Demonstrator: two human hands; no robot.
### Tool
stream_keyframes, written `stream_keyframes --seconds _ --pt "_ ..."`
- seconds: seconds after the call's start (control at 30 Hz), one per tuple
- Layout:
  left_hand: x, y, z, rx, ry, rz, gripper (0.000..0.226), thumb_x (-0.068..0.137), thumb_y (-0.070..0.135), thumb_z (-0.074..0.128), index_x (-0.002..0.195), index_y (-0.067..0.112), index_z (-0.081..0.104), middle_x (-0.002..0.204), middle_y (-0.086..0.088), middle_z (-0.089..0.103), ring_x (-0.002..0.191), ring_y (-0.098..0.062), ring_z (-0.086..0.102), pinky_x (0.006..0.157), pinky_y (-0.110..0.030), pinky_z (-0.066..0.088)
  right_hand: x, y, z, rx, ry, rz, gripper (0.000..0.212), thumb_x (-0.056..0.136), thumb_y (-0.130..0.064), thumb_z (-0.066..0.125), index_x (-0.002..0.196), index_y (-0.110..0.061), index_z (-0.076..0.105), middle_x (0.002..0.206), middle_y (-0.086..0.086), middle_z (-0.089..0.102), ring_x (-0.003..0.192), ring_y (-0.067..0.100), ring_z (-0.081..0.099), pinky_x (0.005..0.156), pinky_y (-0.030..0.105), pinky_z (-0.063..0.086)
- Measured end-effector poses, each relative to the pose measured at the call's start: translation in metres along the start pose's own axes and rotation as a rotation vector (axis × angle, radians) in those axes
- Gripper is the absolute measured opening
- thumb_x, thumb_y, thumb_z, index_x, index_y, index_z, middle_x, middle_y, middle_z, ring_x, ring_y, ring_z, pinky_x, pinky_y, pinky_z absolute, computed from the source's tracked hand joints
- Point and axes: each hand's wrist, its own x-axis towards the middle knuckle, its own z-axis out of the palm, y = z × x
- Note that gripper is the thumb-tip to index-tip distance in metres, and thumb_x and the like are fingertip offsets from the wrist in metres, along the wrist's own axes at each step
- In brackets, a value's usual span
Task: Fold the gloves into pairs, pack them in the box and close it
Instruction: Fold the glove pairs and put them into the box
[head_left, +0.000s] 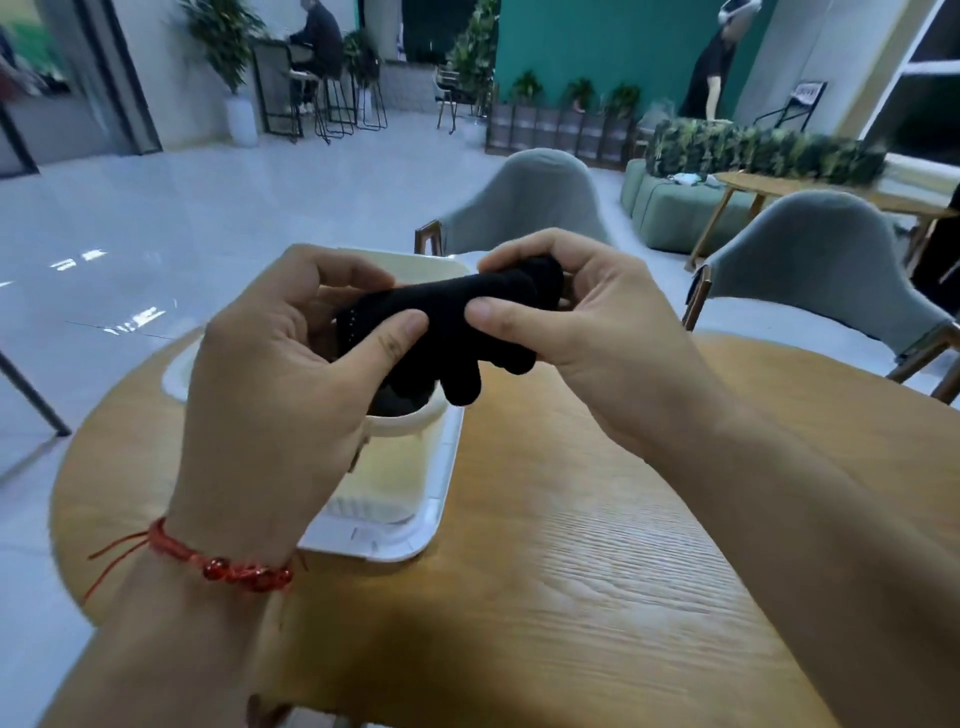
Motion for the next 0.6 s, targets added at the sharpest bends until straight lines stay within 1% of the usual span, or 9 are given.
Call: stream_keyframes --seconds 0.07,0.13,0.17,0.23,0.3,0.4,0.5,0.57,0.6 --pt "0.007 -0.010 -0.012 0.071 0.050 -0.013 0.021 0.092 0.026 0.081 0.109 0.030 0.070 0.102 0.011 0.078 0.082 -0.011 0.079 0.059 -0.035 0.064 0.024 0.002 0.014 -0.079 -0.007 -0.027 0.025 0.085 -0.005 0.089 0.105 -0.016 0.077 0.086 -0.006 0.075 0.079 0.012 0.072 0.073 0.028 0.058" --pt "0.013 -0.020 -0.024 0.172 0.095 0.003 0.017 0.095 0.025 0.078 0.108 0.031 0.070 0.103 0.015 0.078 0.088 -0.002 0.076 0.076 -0.026 0.062 0.049 0.007 0.027 -0.174 -0.020 -0.034 0.026 0.084 -0.009 0.089 0.105 -0.018 0.077 0.089 -0.005 0.077 0.083 0.011 0.074 0.077 0.033 0.062" --pt "0.016 -0.024 -0.029 0.210 0.116 0.000 0.015 0.095 0.025 0.077 0.106 0.031 0.070 0.102 0.016 0.077 0.088 0.002 0.075 0.078 -0.019 0.058 0.059 0.009 0.032 -0.228 -0.032 -0.026 0.028 0.083 -0.014 0.090 0.106 -0.022 0.077 0.094 -0.005 0.078 0.087 0.013 0.075 0.081 0.039 0.065" --pt "0.019 -0.030 -0.036 0.284 0.155 -0.015 0.009 0.096 0.027 0.075 0.102 0.031 0.070 0.098 0.017 0.077 0.086 0.003 0.074 0.075 -0.012 0.054 0.079 0.013 0.041 -0.378 -0.092 -0.011 0.032 0.082 -0.024 0.088 0.110 -0.032 0.075 0.107 -0.007 0.077 0.096 0.014 0.075 0.088 0.044 0.065" --pt "0.021 -0.037 -0.043 0.362 0.205 0.013 0.007 0.095 0.026 0.076 0.096 0.029 0.070 0.091 0.016 0.076 0.081 -0.001 0.074 0.078 -0.024 0.059 0.093 0.016 0.050 -0.570 -0.187 -0.015 0.036 0.085 -0.030 0.085 0.117 -0.039 0.071 0.113 -0.010 0.072 0.093 0.012 0.073 0.085 0.038 0.064" --pt "0.022 -0.041 -0.047 0.433 0.222 0.052 0.009 0.095 0.022 0.075 0.093 0.028 0.069 0.084 0.015 0.075 0.075 -0.005 0.074 0.076 -0.035 0.062 0.100 0.022 0.057 -0.840 -0.263 -0.073 0.040 0.086 -0.021 0.078 0.120 -0.038 0.065 0.098 -0.010 0.069 0.079 0.016 0.069 0.071 0.035 0.060" --pt "0.022 -0.044 -0.051 0.485 0.179 0.061 0.009 0.095 0.023 0.074 0.094 0.030 0.069 0.084 0.016 0.073 0.074 -0.005 0.071 0.071 -0.027 0.059 0.104 0.026 0.063 -1.097 -0.359 -0.133 0.039 0.084 -0.003 0.062 0.111 -0.031 0.066 0.091 -0.007 0.071 0.084 0.018 0.066 0.061 0.031 0.051" --pt "0.022 -0.045 -0.049 0.506 0.151 0.066 0.009 0.095 0.023 0.074 0.095 0.031 0.070 0.086 0.017 0.072 0.075 -0.002 0.069 0.069 -0.019 0.055 0.105 0.021 0.065 -1.265 -0.466 -0.073 0.038 0.085 -0.001 0.059 0.105 -0.032 0.070 0.094 -0.012 0.070 0.086 0.013 0.063 0.057 0.022 0.040" --pt "0.022 -0.046 -0.048 0.513 0.139 0.069 0.009 0.094 0.023 0.073 0.095 0.032 0.069 0.086 0.017 0.072 0.076 -0.001 0.068 0.069 -0.020 0.055 0.105 0.017 0.066 -1.291 -0.547 0.007 0.037 0.086 -0.004 0.059 0.105 -0.033 0.071 0.095 -0.013 0.069 0.086 0.013 0.062 0.058 0.021 0.040"
